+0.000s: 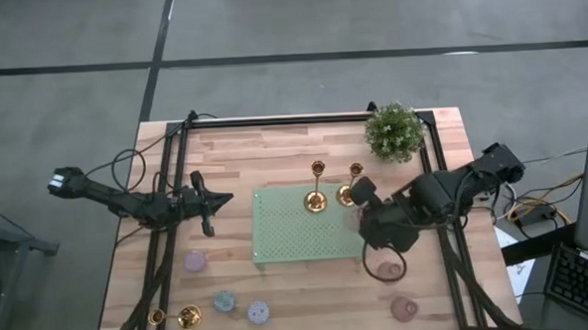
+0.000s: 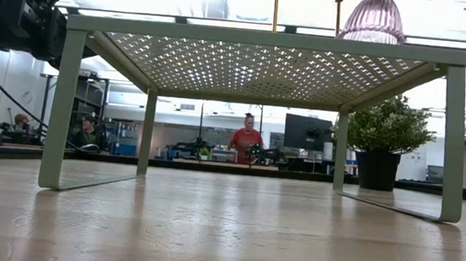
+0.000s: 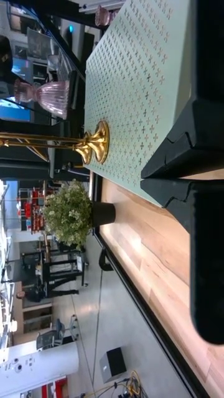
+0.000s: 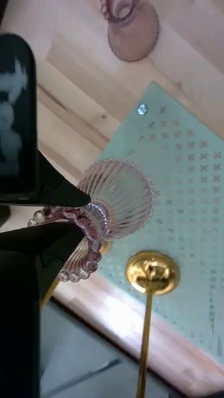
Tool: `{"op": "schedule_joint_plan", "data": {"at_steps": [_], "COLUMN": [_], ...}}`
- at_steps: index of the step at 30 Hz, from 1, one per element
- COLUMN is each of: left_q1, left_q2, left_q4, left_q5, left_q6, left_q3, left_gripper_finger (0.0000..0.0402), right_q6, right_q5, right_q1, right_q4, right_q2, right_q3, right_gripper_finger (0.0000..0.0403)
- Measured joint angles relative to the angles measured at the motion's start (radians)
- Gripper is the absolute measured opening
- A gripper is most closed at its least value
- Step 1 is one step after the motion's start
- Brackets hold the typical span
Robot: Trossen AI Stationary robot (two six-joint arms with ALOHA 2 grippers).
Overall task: Pick & Place candle stick holders
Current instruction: Put the top right pink glass candle holder on the shelf
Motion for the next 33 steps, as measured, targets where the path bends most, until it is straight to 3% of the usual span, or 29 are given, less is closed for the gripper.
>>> {"op": "schedule_joint_plan", "data": {"at_steps": [10,33], "left_q1": [0.000,0.000], "left_q2": [0.000,0.000], "left_q4": [0.000,-0.001], "left_q5": [0.000,0.000], "left_q6": [0.000,0.000], "left_q3": [0.000,0.000], "left_gripper_finger": [0.0013,0.0013], "right_q6": [-0.079,-0.121], "right_q5": [-0.048,-0.110], "right_q1": [-0.066,-0.088], "right_q4": [0.017,0.035], "right_q2": [0.044,0.088], "right_q3": [0.000,-0.001], "right_gripper_finger": [0.0023,0.0023]}}
